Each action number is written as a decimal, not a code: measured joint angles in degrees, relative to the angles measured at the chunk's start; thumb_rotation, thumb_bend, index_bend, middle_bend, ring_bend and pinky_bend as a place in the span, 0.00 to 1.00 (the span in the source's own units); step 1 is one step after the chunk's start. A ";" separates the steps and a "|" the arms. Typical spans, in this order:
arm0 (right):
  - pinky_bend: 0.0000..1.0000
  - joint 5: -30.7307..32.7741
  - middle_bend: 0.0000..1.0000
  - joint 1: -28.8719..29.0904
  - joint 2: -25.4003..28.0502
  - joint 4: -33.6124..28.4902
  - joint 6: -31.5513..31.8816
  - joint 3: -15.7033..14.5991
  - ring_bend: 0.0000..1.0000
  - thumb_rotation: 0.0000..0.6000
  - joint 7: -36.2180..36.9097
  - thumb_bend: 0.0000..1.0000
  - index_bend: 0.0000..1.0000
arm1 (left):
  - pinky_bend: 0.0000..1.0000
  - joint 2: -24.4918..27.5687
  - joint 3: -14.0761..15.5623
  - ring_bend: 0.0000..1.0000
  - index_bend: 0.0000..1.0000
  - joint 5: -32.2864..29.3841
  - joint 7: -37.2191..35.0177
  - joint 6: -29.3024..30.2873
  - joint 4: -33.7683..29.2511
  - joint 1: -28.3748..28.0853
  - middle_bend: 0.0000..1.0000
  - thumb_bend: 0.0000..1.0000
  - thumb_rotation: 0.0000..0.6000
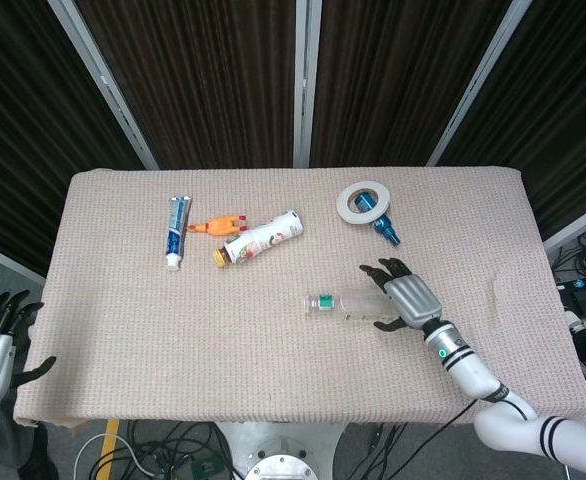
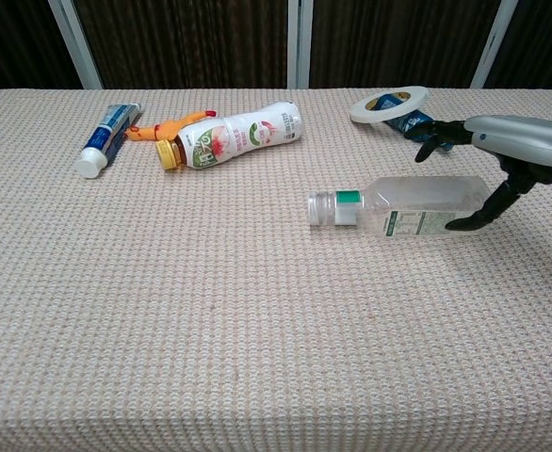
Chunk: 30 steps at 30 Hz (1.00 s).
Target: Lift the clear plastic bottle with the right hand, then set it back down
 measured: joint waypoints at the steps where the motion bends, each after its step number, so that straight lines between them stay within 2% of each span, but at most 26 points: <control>1: 0.07 0.40 0.20 0.54 -0.88 0.75 -0.57 0.10 0.01 1.00 -0.40 0.08 0.10 | 0.00 0.09 -0.03 0.03 0.21 -0.02 -0.07 -0.08 -0.06 -0.01 0.09 0.12 1.00; 4: 0.09 0.79 0.23 1.38 -2.43 2.01 -1.06 0.09 0.04 1.00 -1.28 0.08 0.14 | 0.00 0.17 -0.05 0.03 0.21 0.14 -0.41 -0.13 -0.12 0.01 0.09 0.12 1.00; 10: 0.20 0.23 0.31 1.43 -3.35 2.68 0.92 -0.26 0.14 1.00 -1.59 0.11 0.29 | 0.00 0.51 -0.13 0.03 0.21 0.85 -0.88 0.16 -0.19 0.08 0.09 0.12 1.00; 15: 0.35 -0.56 0.42 1.25 -3.85 3.27 2.32 -0.54 0.26 1.00 -0.50 0.22 0.46 | 0.00 0.75 -0.15 0.03 0.21 1.55 -1.16 -0.54 -0.45 -0.48 0.09 0.12 1.00; 20: 0.42 -1.94 0.45 1.06 -4.02 3.59 3.51 -0.95 0.29 1.00 2.28 0.30 0.49 | 0.00 1.22 -0.53 0.03 0.21 2.74 -1.86 -1.53 -1.30 -1.85 0.09 0.11 1.00; 24: 0.44 -4.65 0.46 0.88 -3.69 3.45 5.52 -1.31 0.29 1.00 8.14 0.33 0.49 | 0.00 1.54 -1.31 0.03 0.21 5.21 -4.05 -2.04 -2.13 -3.91 0.09 0.09 1.00; 30: 0.46 -11.02 0.47 0.58 -3.53 4.20 11.60 -2.39 0.31 1.00 24.08 0.40 0.50 | 0.00 1.25 -2.43 0.03 0.23 11.10 -7.80 -3.62 -2.90 -8.96 0.10 0.09 1.00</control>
